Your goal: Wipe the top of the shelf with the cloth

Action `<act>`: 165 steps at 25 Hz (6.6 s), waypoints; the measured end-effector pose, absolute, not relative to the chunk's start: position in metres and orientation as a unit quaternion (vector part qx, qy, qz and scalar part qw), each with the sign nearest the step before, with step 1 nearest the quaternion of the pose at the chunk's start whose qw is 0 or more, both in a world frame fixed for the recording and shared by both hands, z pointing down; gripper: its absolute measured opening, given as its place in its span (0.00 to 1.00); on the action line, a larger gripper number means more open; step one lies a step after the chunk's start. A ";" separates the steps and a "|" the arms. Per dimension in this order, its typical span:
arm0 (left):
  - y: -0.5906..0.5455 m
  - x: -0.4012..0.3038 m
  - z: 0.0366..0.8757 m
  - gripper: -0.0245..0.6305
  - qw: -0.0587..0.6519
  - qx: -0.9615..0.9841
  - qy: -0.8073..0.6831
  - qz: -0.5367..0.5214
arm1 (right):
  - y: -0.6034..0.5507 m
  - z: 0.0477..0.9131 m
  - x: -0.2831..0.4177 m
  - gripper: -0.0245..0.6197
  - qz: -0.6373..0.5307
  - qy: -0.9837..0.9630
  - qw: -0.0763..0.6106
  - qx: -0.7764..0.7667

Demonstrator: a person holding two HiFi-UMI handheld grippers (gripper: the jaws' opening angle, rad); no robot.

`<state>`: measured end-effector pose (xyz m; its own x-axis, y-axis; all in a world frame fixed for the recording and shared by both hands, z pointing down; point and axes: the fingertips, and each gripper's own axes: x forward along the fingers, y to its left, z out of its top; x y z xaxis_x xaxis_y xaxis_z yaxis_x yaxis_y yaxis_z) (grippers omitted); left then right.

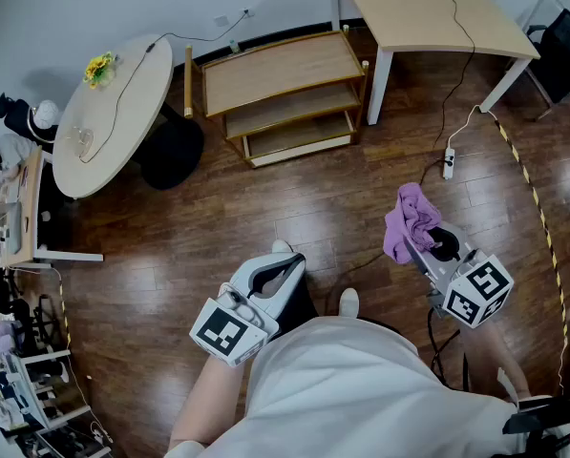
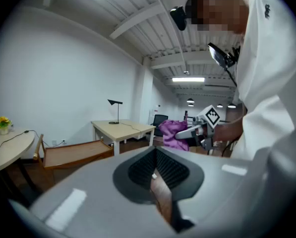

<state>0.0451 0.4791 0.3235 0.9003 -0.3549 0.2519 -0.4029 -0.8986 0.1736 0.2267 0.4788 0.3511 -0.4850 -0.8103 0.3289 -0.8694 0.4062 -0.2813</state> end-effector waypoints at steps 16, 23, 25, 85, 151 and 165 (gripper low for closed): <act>0.260 -0.037 0.326 0.07 0.104 0.981 -0.132 0.092 | 0.271 0.367 0.151 0.20 0.222 -0.805 0.117 0.538; 0.194 -0.060 0.319 0.07 0.097 0.980 -0.160 0.070 | 0.197 0.366 0.144 0.20 0.221 -0.802 0.138 0.538; 0.175 -0.061 0.317 0.07 0.103 0.978 -0.174 0.058 | 0.169 0.373 0.152 0.20 0.221 -0.800 0.147 0.537; -0.115 -0.109 0.339 0.07 0.159 0.937 -0.288 0.116 | -0.318 0.695 0.099 0.19 0.410 -0.700 0.352 0.467; -0.116 0.013 0.341 0.07 0.158 0.951 -0.235 0.127 | -0.237 0.724 0.338 0.19 0.462 -0.627 0.361 0.513; -0.114 -0.045 0.334 0.07 0.159 0.950 -0.247 0.110 | -0.247 0.719 0.181 0.19 0.473 -0.670 0.349 0.453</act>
